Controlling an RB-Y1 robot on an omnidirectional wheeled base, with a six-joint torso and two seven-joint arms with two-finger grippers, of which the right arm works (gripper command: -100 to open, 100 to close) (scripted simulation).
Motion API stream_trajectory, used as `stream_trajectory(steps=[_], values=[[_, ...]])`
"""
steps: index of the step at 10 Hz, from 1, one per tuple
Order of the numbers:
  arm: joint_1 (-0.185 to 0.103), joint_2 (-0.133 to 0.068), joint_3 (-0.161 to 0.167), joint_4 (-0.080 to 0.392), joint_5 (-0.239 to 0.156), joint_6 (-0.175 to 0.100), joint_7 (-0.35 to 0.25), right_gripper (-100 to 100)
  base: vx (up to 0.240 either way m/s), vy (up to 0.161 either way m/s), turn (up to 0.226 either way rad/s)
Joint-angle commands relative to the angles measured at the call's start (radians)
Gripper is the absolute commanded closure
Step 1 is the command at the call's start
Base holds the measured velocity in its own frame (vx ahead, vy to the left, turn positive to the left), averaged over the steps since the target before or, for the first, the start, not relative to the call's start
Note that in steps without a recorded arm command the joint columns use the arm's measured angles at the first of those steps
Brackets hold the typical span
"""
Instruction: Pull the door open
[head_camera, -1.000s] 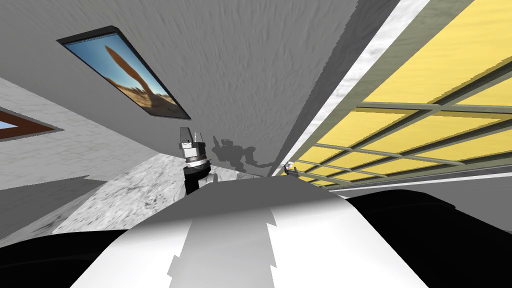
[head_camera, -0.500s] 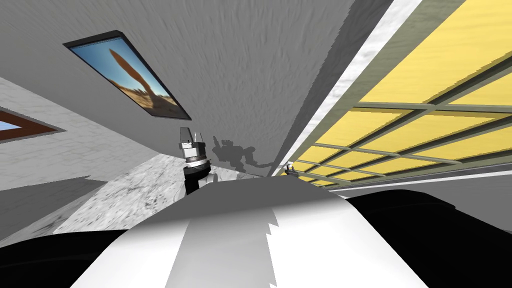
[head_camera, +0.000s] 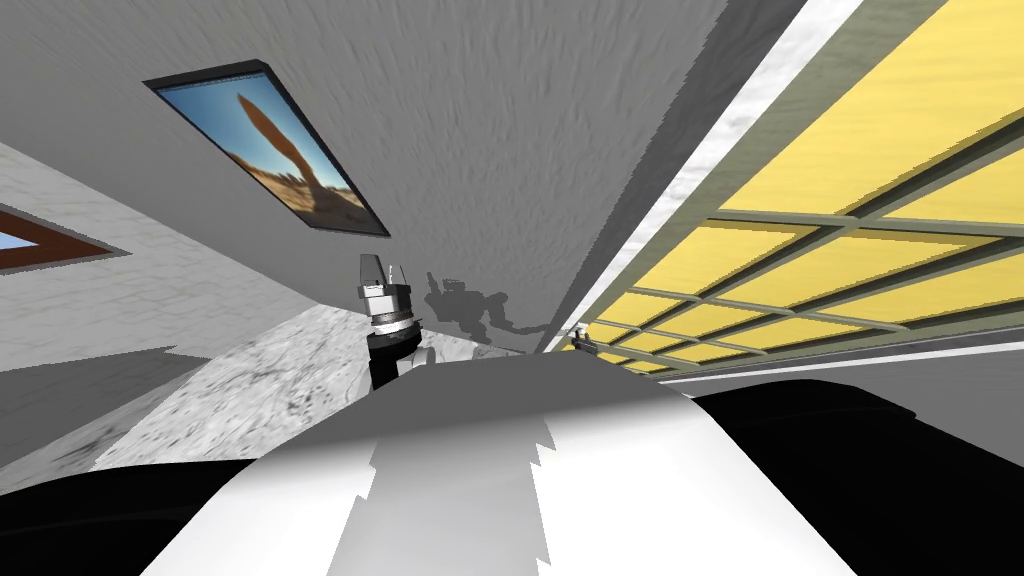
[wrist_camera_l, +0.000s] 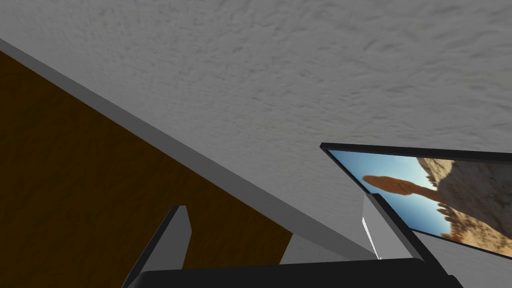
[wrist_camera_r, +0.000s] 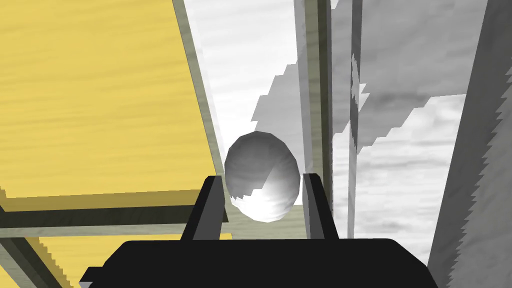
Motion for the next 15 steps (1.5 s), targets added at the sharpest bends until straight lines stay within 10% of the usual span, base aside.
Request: stream_trajectory(steps=[1,9,15], values=[[0.007,0.001,-0.026,0.003,-0.05,0.05,-0.017,100,-0.039,0.026,-0.004],[-0.008,0.013,-0.071,0.009,-0.194,0.188,-0.055,100,-0.019,0.008,-0.005],[-0.008,0.013,-0.071,0.009,-0.203,0.204,-0.055,100,-0.006,0.003,0.002]])
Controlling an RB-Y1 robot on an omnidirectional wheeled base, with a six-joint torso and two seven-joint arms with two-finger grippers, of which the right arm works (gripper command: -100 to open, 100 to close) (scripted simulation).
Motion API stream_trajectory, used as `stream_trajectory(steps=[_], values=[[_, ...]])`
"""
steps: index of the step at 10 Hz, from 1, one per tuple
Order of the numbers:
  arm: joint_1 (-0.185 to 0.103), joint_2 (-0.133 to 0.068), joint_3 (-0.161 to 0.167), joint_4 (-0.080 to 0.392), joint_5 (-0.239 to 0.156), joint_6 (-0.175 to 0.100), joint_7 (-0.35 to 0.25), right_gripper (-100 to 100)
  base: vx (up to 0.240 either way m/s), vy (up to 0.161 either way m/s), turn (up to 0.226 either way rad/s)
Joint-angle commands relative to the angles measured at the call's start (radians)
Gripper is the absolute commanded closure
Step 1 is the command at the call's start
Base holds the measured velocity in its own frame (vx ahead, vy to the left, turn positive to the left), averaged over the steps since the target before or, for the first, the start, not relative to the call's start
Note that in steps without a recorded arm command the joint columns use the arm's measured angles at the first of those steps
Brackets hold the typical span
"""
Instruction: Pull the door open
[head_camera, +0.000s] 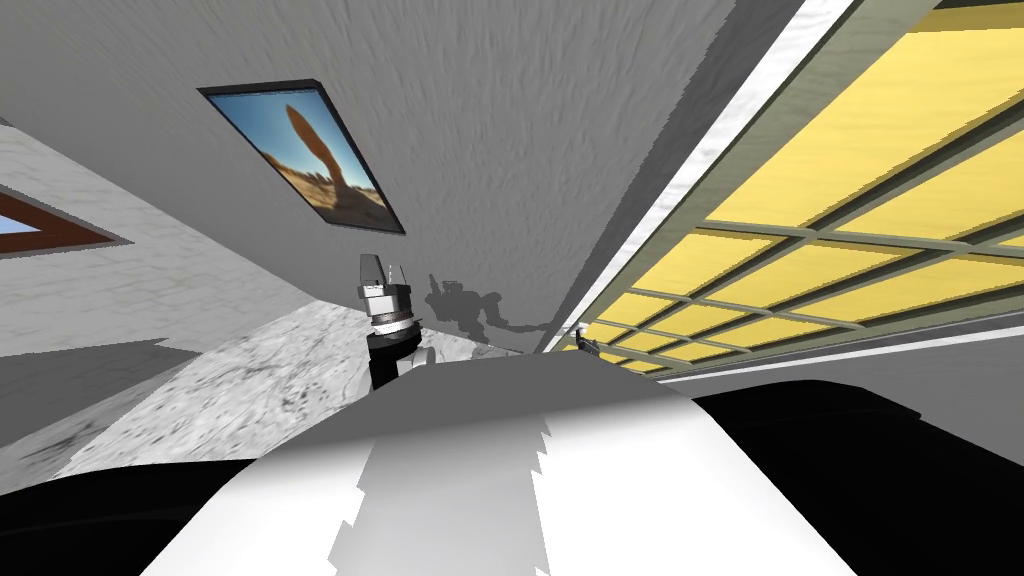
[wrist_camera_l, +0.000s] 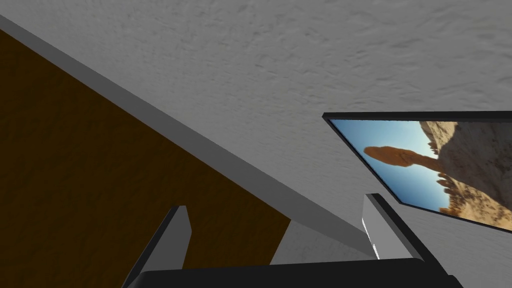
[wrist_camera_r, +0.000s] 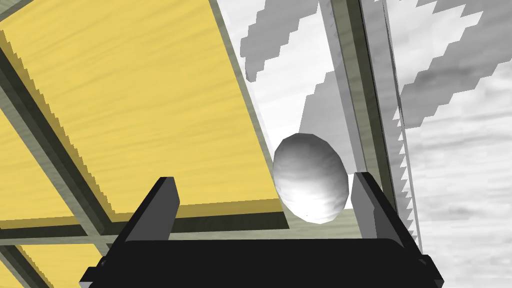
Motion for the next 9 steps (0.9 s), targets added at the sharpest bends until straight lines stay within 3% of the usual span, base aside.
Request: stream_trajectory(steps=[1,3,4,5,6,9], values=[[0.013,-0.007,-0.015,0.035,-0.008,0.011,-0.001,100,-0.002,0.009,-0.016],[0.013,-0.007,-0.015,0.035,-0.008,0.011,-0.001,100,-0.005,0.0,-0.003],[-0.018,0.005,-0.016,0.026,-0.039,0.029,-0.017,100,-0.018,0.023,0.059],[-0.018,0.005,-0.016,0.026,-0.039,0.029,-0.017,100,-0.024,0.029,0.034],[-0.02,0.008,-0.026,0.027,-0.065,0.055,-0.023,100,-0.026,0.015,0.022],[-0.02,0.008,-0.026,0.027,-0.065,0.055,-0.023,100,-0.004,0.001,0.005]])
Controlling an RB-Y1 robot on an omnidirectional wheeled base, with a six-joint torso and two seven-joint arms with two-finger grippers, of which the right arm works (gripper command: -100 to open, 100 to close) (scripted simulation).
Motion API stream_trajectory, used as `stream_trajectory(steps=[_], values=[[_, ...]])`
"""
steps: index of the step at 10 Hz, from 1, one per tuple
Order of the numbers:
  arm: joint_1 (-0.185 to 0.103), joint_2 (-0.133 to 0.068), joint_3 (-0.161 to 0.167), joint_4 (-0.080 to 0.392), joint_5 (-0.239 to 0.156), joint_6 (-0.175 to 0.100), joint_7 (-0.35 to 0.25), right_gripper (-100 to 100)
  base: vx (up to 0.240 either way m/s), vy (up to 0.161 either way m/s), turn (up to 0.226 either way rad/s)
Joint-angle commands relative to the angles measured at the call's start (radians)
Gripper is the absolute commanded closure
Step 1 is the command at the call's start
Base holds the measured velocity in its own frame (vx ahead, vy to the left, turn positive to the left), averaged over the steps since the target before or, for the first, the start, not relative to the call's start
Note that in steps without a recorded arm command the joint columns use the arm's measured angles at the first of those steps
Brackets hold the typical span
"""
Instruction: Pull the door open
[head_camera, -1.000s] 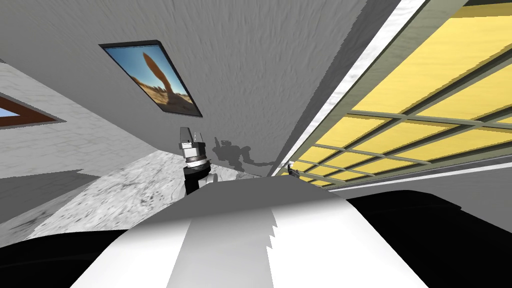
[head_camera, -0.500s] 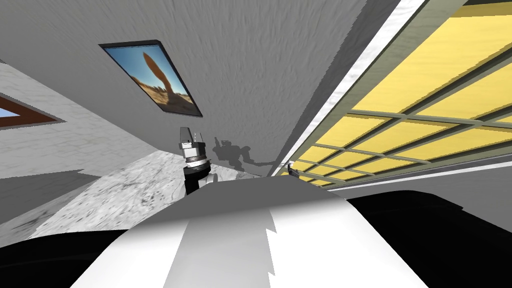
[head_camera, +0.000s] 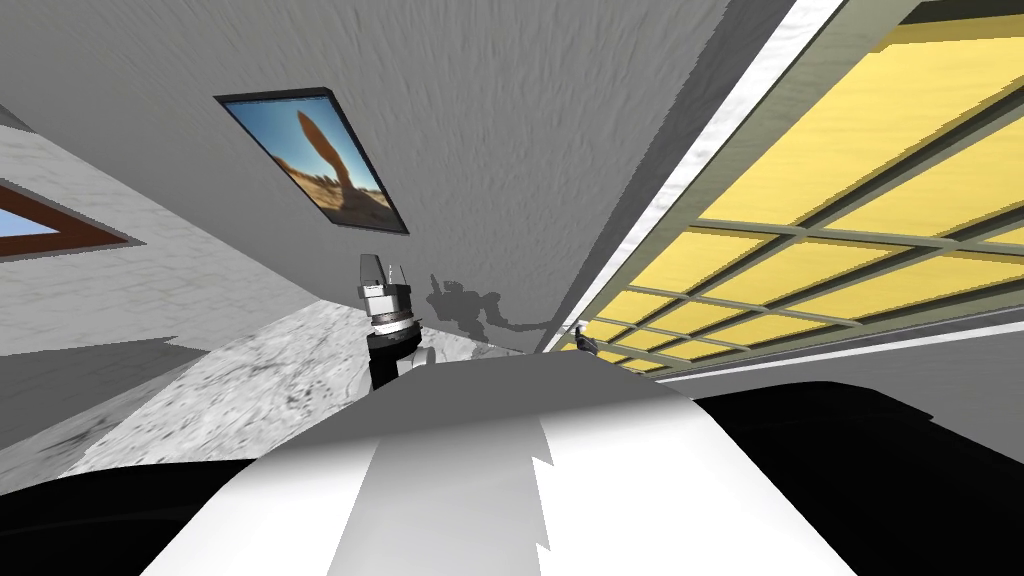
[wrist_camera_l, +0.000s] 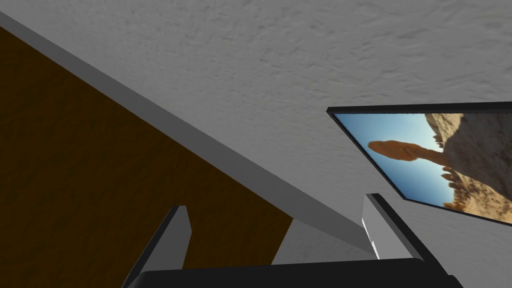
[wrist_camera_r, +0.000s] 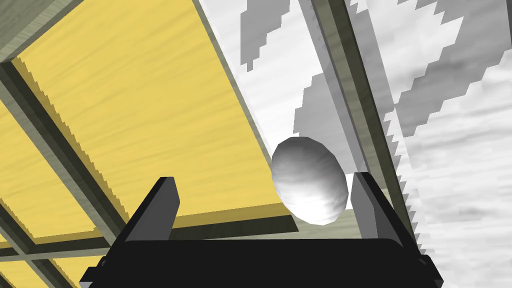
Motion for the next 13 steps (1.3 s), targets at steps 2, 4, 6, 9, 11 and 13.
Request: stream_trajectory(steps=[2,4,6,9,11,13], values=[[0.02,-0.003,-0.018,0.022,-0.033,0.036,-0.013,100,-0.013,0.0,0.022],[0.02,-0.003,-0.018,0.022,-0.033,0.036,-0.013,100,-0.006,0.003,0.0],[0.016,0.002,-0.033,0.023,-0.072,0.061,-0.023,100,-0.009,-0.003,0.015],[0.016,0.002,-0.033,0.023,-0.072,0.074,-0.023,100,-0.013,0.004,0.005],[0.016,0.002,-0.033,0.023,-0.072,0.074,-0.023,100,-0.004,0.002,0.0],[0.016,0.002,-0.033,0.023,-0.072,0.074,-0.023,100,0.007,-0.003,-0.002]])
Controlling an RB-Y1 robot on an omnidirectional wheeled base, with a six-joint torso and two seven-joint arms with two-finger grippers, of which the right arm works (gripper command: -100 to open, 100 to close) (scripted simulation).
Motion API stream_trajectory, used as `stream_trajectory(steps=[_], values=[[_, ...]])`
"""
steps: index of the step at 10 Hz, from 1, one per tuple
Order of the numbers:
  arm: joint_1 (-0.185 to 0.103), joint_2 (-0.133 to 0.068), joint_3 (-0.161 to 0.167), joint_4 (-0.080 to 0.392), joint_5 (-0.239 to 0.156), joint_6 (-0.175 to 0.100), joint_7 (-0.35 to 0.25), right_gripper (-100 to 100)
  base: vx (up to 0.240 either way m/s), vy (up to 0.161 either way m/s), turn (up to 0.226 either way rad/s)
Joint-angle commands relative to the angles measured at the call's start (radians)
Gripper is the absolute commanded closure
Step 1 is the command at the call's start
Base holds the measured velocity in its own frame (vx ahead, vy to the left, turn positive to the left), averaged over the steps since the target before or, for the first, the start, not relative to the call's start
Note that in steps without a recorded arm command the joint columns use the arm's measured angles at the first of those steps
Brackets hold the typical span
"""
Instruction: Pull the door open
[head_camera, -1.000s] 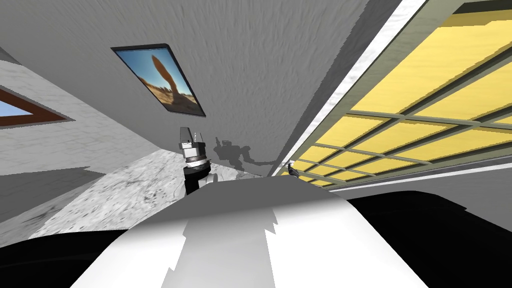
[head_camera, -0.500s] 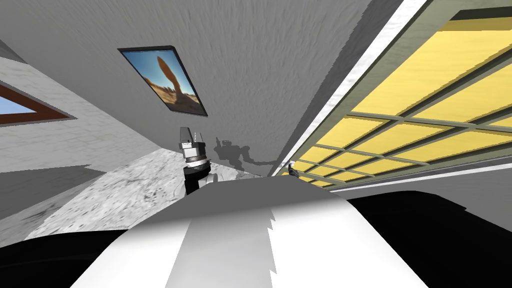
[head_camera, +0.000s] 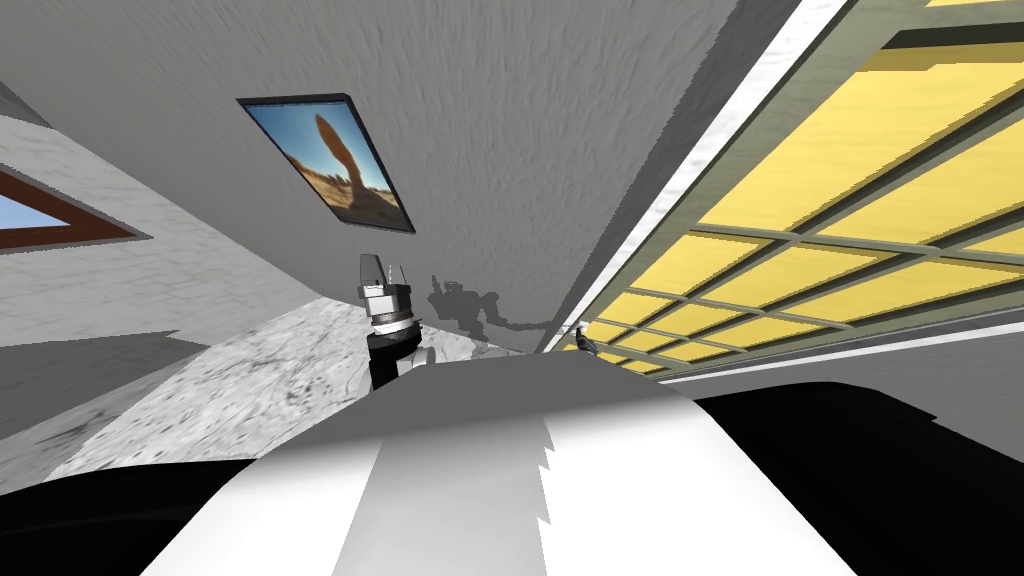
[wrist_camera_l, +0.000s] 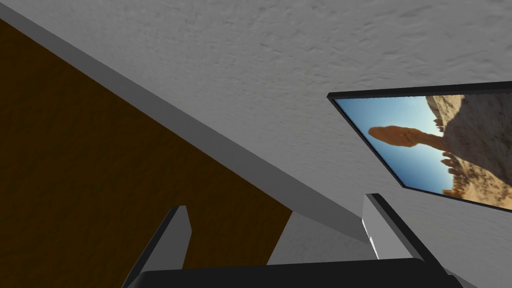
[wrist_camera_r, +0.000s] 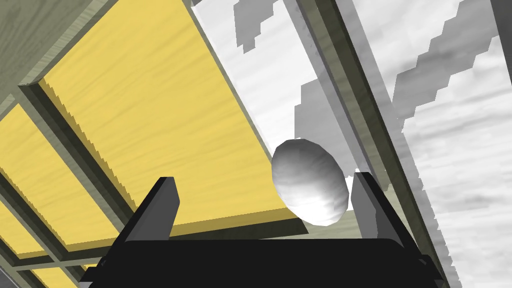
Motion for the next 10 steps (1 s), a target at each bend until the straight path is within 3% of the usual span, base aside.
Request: stream_trajectory(steps=[1,10], values=[[0.022,-0.005,-0.029,0.024,-0.047,0.05,-0.009,100,-0.011,0.005,0.025],[0.022,-0.005,-0.029,0.024,-0.047,0.061,-0.009,100,-0.002,0.0,-0.001]])
